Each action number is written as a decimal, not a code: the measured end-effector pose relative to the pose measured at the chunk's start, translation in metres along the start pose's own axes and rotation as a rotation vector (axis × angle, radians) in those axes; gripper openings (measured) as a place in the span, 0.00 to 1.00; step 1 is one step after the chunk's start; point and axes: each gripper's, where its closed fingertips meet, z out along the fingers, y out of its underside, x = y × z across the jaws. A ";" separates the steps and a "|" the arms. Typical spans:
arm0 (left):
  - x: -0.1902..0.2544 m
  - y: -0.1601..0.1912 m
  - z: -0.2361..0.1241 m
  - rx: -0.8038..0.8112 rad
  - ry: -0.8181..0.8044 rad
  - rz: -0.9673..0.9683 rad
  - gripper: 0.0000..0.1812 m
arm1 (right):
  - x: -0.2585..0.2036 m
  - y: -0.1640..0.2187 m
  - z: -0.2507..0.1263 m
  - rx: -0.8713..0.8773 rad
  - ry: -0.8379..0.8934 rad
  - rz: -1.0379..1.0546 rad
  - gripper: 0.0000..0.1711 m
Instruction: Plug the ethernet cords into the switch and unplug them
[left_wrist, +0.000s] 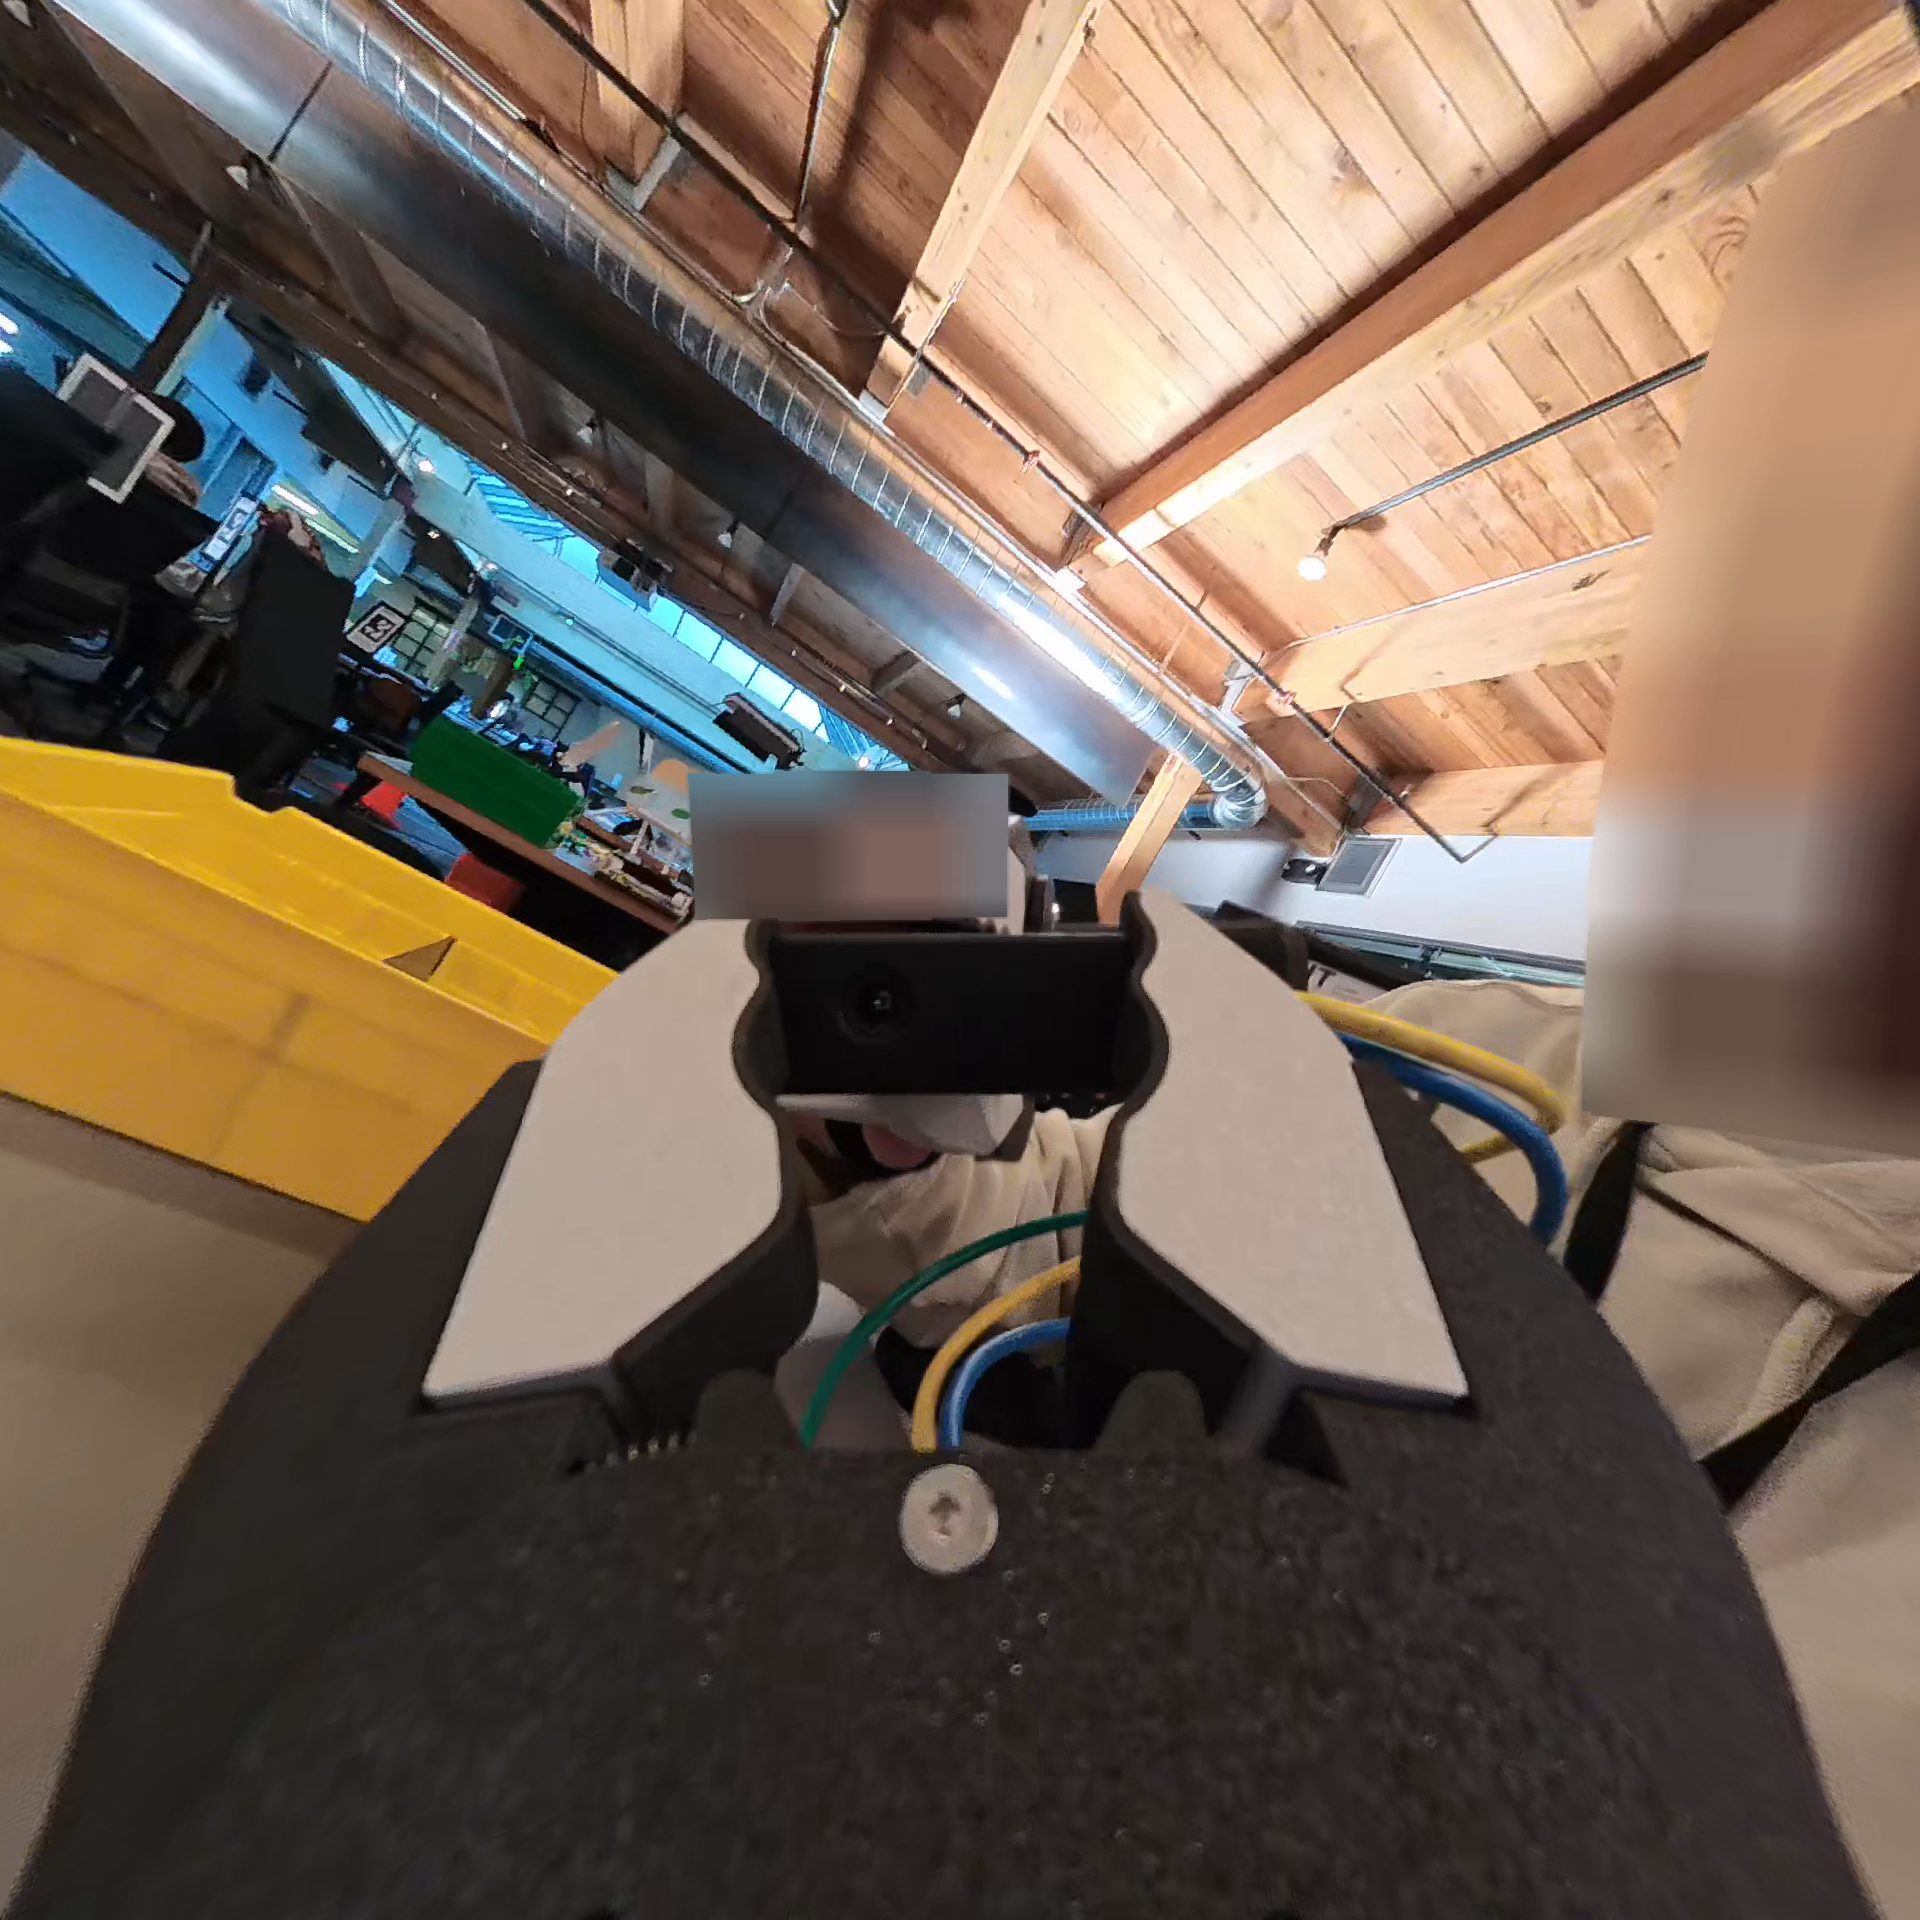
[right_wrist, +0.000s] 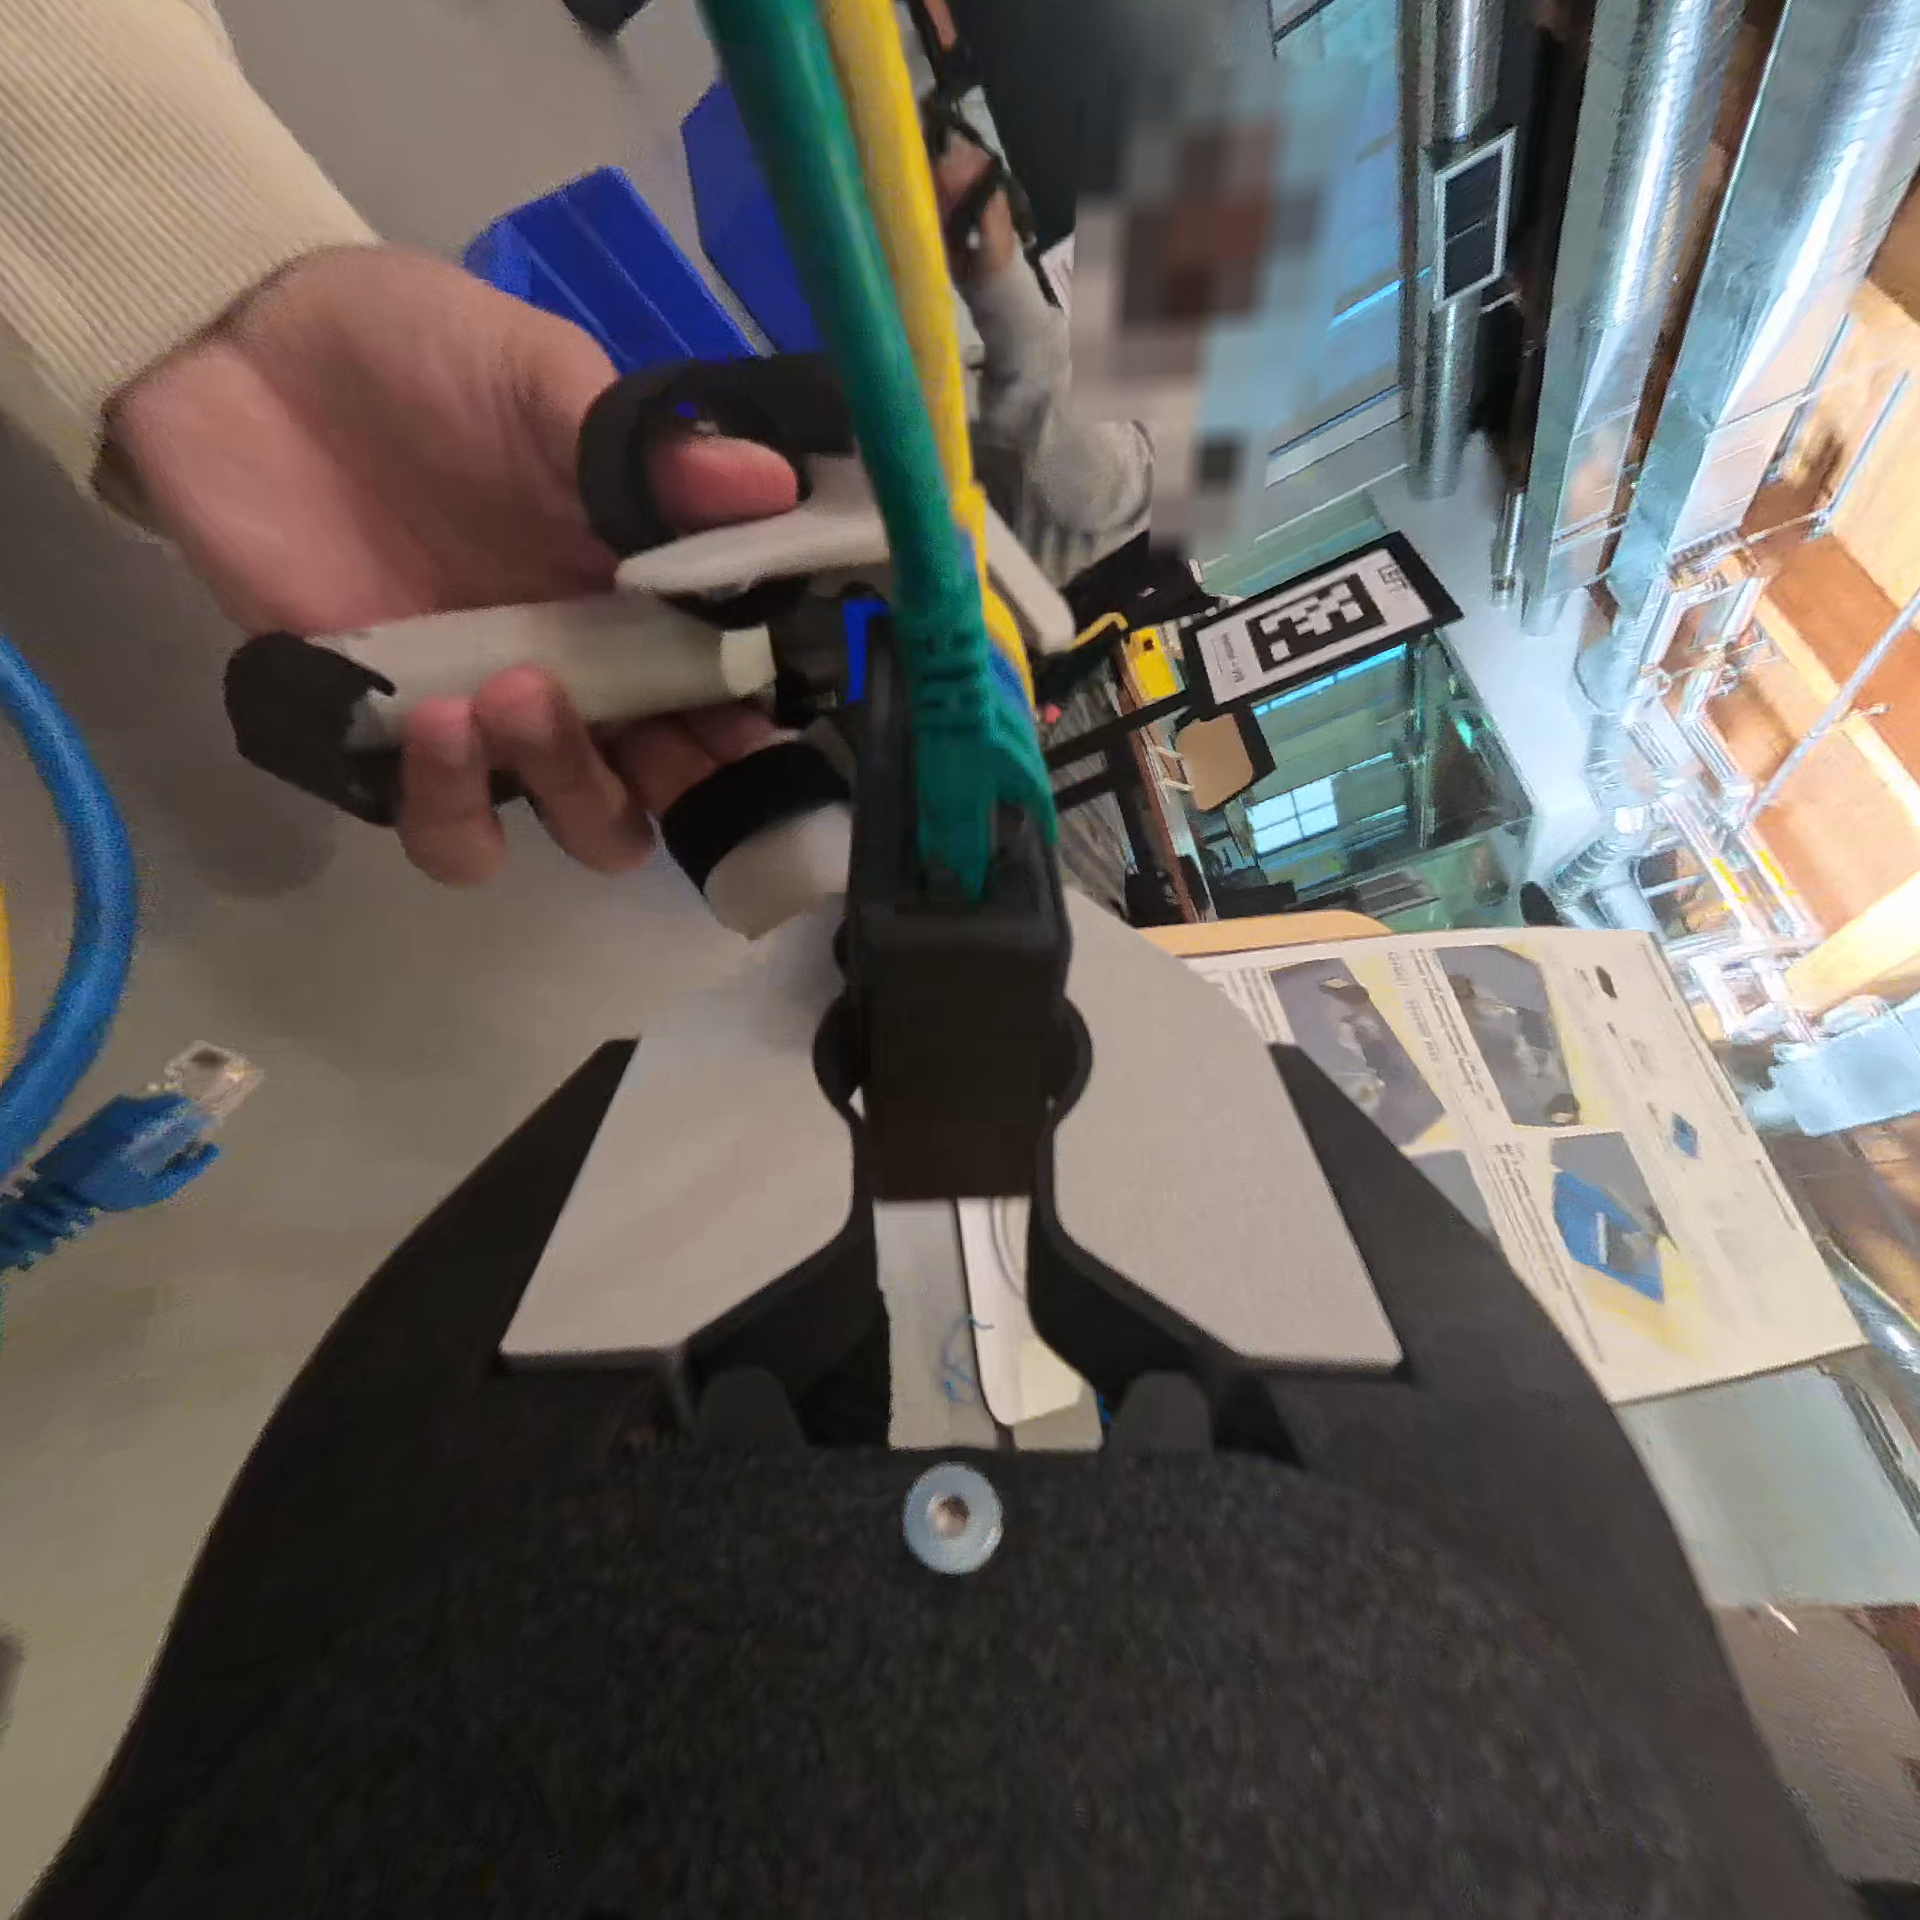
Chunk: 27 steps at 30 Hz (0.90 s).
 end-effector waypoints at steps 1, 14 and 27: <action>0.000 0.001 0.002 0.015 0.014 -0.009 0.34 | -0.002 -0.002 0.001 0.012 0.015 -0.006 0.17; -0.024 -0.004 -0.013 -0.241 -0.338 0.148 0.25 | 0.009 0.025 -0.002 -0.154 -0.058 -0.127 0.17; -0.031 0.004 -0.039 -0.049 -0.449 -0.444 0.19 | 0.015 0.053 0.028 -0.244 0.150 -0.448 0.17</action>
